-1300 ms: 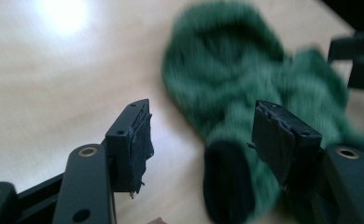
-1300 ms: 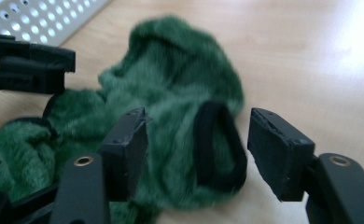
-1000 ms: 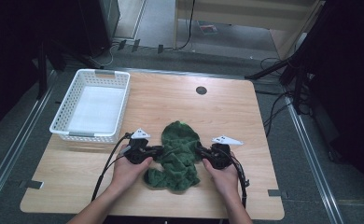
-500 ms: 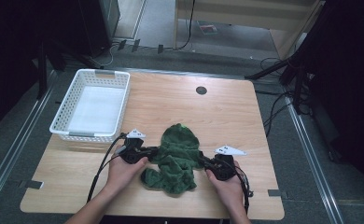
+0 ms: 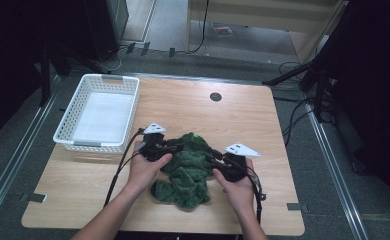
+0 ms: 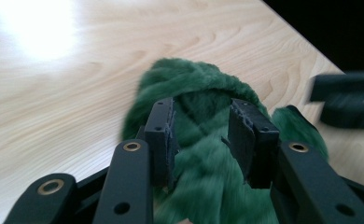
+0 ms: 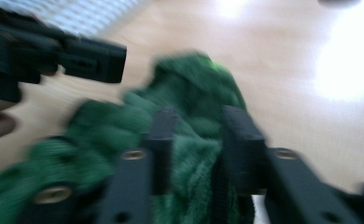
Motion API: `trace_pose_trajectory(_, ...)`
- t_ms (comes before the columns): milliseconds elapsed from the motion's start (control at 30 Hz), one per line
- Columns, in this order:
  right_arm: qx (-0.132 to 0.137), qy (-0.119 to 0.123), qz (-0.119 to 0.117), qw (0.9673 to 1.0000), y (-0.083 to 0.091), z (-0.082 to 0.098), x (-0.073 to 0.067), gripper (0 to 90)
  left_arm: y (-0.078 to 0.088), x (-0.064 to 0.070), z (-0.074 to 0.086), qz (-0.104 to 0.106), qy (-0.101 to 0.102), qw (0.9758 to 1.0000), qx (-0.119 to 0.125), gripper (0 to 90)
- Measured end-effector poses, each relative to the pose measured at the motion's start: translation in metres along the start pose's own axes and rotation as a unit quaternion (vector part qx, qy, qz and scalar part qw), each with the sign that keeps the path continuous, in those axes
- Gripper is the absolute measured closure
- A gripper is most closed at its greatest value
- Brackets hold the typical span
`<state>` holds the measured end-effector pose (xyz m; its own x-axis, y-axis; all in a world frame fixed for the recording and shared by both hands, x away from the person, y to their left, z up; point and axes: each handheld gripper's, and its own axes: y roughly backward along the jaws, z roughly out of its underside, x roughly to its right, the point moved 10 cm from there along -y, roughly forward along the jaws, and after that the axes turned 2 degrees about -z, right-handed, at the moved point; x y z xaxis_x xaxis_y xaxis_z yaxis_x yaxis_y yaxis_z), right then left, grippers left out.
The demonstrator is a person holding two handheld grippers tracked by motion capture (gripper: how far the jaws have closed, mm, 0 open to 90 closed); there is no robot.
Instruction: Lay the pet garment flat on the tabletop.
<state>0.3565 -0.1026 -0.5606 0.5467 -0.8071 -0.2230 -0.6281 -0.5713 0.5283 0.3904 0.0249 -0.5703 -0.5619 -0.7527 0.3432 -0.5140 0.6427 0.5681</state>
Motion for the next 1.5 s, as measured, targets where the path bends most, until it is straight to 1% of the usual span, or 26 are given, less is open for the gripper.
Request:
trace_pose_trajectory(33, -0.011, -0.010, 0.018, 0.9997, -0.007, 0.005, 0.001, 49.2, -0.009, 0.003, 0.001, 0.003, -0.006, 0.9999, -0.014, 60.0)
trace_pose_trajectory(67, -0.024, -0.024, 0.036, 0.9988, -0.010, 0.012, 0.003, 45.8, -0.016, 0.005, 0.003, 0.002, -0.013, 0.9996, -0.024, 57.4)
trace_pose_trajectory(100, -0.030, -0.033, 0.044, 0.9980, -0.011, 0.017, 0.004, 45.1, -0.022, 0.009, 0.005, 0.006, -0.020, 0.9992, -0.035, 54.1)
trace_pose_trajectory(167, -0.040, -0.036, 0.039, 0.9978, -0.009, 0.028, 0.003, 44.7, -0.029, 0.019, 0.010, 0.022, -0.038, 0.9979, -0.047, 49.9)
trace_pose_trajectory(233, -0.048, -0.028, 0.036, 0.9978, -0.007, 0.038, 0.002, 54.4, -0.033, 0.021, 0.017, 0.012, -0.072, 0.9950, -0.068, 50.3)
trace_pose_trajectory(267, -0.048, -0.022, 0.030, 0.9982, -0.006, 0.040, 0.001, 58.3, -0.036, 0.022, 0.019, 0.008, -0.080, 0.9941, -0.073, 52.6)
trace_pose_trajectory(333, -0.049, -0.018, 0.020, 0.9984, -0.005, 0.044, -0.001, 68.1, -0.038, 0.020, 0.025, -0.005, -0.099, 0.9912, -0.087, 57.9)
trace_pose_trajectory(400, -0.046, -0.016, 0.014, 0.9987, -0.005, 0.044, -0.003, 77.1, -0.038, 0.019, 0.028, -0.016, -0.114, 0.9887, -0.096, 66.8)
trace_pose_trajectory(500, -0.054, -0.013, 0.001, 0.9985, -0.003, 0.046, -0.009, 82.4, -0.038, 0.016, 0.025, -0.021, -0.091, 0.9915, -0.091, 79.8)
trace_pose_trajectory(533, -0.059, -0.008, 0.001, 0.9983, -0.003, 0.047, -0.009, 83.1, -0.038, 0.015, 0.024, -0.022, -0.083, 0.9924, -0.088, 81.4)
trace_pose_trajectory(667, -0.076, -0.012, -0.004, 0.9970, -0.002, 0.054, -0.012, 84.9, -0.041, 0.009, 0.023, -0.028, -0.057, 0.9951, -0.076, 83.4)
trace_pose_trajectory(733, -0.083, -0.023, -0.007, 0.9963, -0.001, 0.058, -0.012, 85.3, -0.042, 0.008, 0.024, -0.023, -0.052, 0.9956, -0.074, 84.1)
trace_pose_trajectory(833, -0.087, -0.036, -0.001, 0.9955, 0.000, 0.066, -0.012, 85.5, -0.042, 0.008, 0.025, -0.020, -0.051, 0.9959, -0.072, 84.3)
trace_pose_trajectory(900, -0.087, -0.035, 0.001, 0.9956, 0.001, 0.067, -0.011, 85.4, -0.043, 0.009, 0.025, -0.025, -0.053, 0.9955, -0.074, 81.7)
trace_pose_trajectory(933, -0.087, -0.031, 0.002, 0.9958, 0.001, 0.067, -0.011, 85.3, -0.042, 0.009, 0.024, -0.030, -0.054, 0.9952, -0.076, 76.4)
trace_pose_trajectory(967, -0.086, -0.030, 0.002, 0.9958, 0.000, 0.067, -0.011, 85.2, -0.040, 0.010, 0.021, -0.034, -0.057, 0.9954, -0.069, 69.9)
trace_pose_trajectory(1033, -0.083, -0.027, 0.004, 0.9962, -0.001, 0.067, -0.012, 85.1, -0.035, 0.017, 0.013, -0.023, -0.057, 0.9967, -0.052, 63.2)
trace_pose_trajectory(1100, -0.083, -0.025, 0.007, 0.9962, -0.001, 0.067, -0.012, 84.9, -0.034, 0.024, 0.007, -0.011, -0.064, 0.9966, -0.050, 59.3)
trace_pose_trajectory(1133, -0.083, -0.025, 0.007, 0.9962, -0.001, 0.067, -0.012, 84.9, -0.035, 0.030, 0.004, -0.001, -0.073, 0.9958, -0.055, 58.5)
trace_pose_trajectory(1200, -0.080, -0.025, 0.006, 0.9965, -0.002, 0.066, -0.013, 84.8, -0.039, 0.035, 0.003, 0.004, -0.088, 0.9940, -0.065, 57.0)
trace_pose_trajectory(1267, -0.080, -0.024, 0.005, 0.9965, -0.002, 0.067, -0.013, 84.8, -0.047, 0.041, 0.002, 0.013, -0.091, 0.9928, -0.078, 54.9)
trace_pose_trajectory(1300, -0.080, -0.024, 0.005, 0.9965, -0.002, 0.067, -0.013, 84.7, -0.051, 0.044, 0.003, 0.016, -0.095, 0.9917, -0.085, 54.3)
trace_pose_trajectory(1333, -0.080, -0.024, 0.004, 0.9965, -0.001, 0.067, -0.013, 84.7, -0.056, 0.045, 0.004, 0.018, -0.104, 0.9899, -0.095, 52.8)
trace_pose_trajectory(1367, -0.079, -0.023, 0.004, 0.9966, -0.001, 0.067, -0.012, 84.7, -0.061, 0.048, 0.007, 0.020, -0.105, 0.9887, -0.105, 51.0)
trace_pose_trajectory(1433, -0.079, -0.025, 0.002, 0.9966, -0.001, 0.067, -0.013, 84.7, -0.068, 0.049, 0.012, 0.016, -0.112, 0.9863, -0.120, 48.8)
trace_pose_trajectory(1500, -0.078, -0.024, 0.003, 0.9966, -0.001, 0.067, -0.013, 84.7, -0.071, 0.048, 0.014, 0.002, -0.120, 0.9853, -0.121, 51.2)
